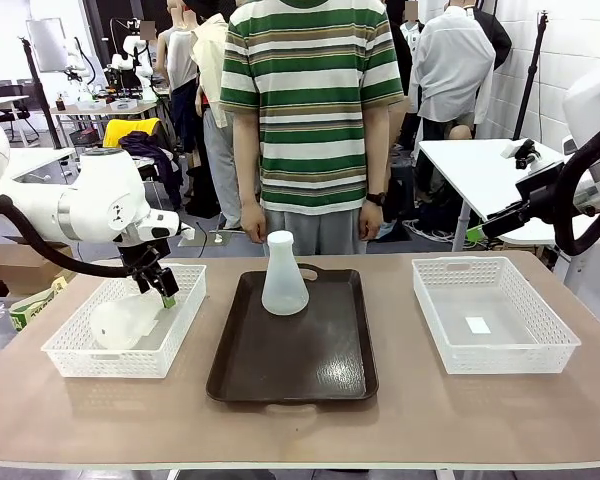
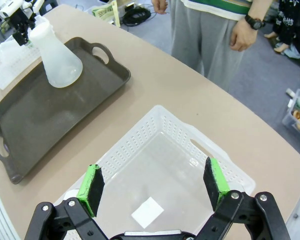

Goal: Prepare the laboratory tools.
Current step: Pick up the Big flask that the person points to.

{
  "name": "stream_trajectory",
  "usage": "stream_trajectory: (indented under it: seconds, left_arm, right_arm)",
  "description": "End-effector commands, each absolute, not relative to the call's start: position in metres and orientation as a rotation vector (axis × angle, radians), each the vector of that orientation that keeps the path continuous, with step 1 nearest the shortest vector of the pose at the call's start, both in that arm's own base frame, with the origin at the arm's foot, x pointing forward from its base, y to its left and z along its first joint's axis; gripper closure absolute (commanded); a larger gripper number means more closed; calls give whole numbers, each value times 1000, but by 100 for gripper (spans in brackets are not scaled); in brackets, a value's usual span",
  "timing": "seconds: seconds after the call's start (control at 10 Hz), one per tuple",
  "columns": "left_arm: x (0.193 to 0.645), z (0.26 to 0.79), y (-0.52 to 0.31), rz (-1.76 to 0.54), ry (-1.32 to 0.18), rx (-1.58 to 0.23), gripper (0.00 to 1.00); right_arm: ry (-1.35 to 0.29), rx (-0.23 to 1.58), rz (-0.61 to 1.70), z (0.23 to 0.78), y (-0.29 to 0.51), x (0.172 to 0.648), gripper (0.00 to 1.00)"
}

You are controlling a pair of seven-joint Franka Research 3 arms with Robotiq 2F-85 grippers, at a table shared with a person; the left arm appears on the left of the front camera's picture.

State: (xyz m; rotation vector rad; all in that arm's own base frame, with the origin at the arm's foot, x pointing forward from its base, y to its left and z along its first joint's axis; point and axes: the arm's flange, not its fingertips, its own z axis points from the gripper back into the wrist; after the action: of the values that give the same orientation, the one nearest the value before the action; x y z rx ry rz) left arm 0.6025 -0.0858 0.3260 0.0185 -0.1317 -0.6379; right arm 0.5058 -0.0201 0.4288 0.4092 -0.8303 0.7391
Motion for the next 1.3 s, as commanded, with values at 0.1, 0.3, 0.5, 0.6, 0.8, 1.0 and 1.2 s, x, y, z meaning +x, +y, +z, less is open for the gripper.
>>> stream_trajectory:
  seconds: [0.1,0.3,0.5,0.6,0.8,1.0,1.2]
  left_arm:
    - [608,328,-85,-641,-165,42,28]
    - [609,325,-88,-637,-153,19,67]
    - [610,325,-92,-641,-145,26,100]
    - [609,324,-93,-640,-143,30,100]
    - [608,326,-93,-635,-143,31,100]
    - [599,331,-88,-623,-138,-49,100]
    - [605,327,-93,-653,-149,19,100]
  right_arm:
    - [-831,415,746,428,-20,505,0]
    - [-831,415,746,428,-20,505,0]
    - [-831,415,746,428,-20,505,0]
    - [-831,415,746,428,-20,505,0]
    - [-831,415,746,428,-20,505,0]
    - [-831,415,746,428,-20,505,0]
    - [-831,415,746,428,-20,505,0]
